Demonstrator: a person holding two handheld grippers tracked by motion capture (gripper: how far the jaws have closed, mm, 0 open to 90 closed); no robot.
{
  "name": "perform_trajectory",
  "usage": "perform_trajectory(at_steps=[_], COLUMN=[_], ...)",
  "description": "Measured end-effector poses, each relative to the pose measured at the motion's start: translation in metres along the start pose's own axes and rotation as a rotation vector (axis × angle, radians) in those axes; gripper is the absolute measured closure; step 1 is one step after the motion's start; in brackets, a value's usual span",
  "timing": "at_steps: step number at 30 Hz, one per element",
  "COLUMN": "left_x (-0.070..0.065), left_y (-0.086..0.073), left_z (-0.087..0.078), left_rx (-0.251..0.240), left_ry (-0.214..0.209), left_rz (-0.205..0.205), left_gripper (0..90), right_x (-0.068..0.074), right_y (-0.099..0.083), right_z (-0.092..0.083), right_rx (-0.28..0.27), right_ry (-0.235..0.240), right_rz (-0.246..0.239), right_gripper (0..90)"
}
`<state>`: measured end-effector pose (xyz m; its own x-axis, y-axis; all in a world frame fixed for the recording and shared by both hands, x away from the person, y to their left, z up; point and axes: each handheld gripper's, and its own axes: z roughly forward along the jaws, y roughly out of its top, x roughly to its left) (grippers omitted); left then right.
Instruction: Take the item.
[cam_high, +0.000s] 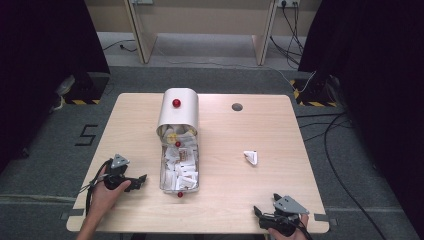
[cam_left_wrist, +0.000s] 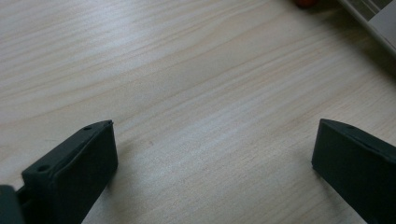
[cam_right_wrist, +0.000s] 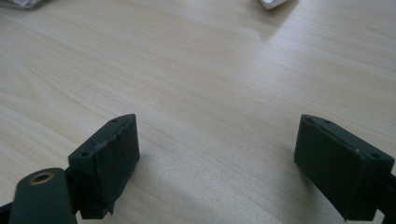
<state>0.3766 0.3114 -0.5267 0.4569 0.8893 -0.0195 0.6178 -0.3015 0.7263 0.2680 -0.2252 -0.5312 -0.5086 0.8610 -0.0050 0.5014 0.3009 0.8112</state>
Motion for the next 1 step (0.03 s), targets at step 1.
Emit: perform_trajectory(at_steps=[1], left_x=[-0.0001], left_y=[0.0000], left_z=[0.0000], left_rx=[0.000], left_ry=[0.001], left_rz=[0.000], left_gripper=[0.0], right_x=[0.0000], right_y=[0.0000], right_z=[0.0000], right_rx=[0.000], right_ry=[0.000], right_rz=[0.000], right_gripper=[14.8])
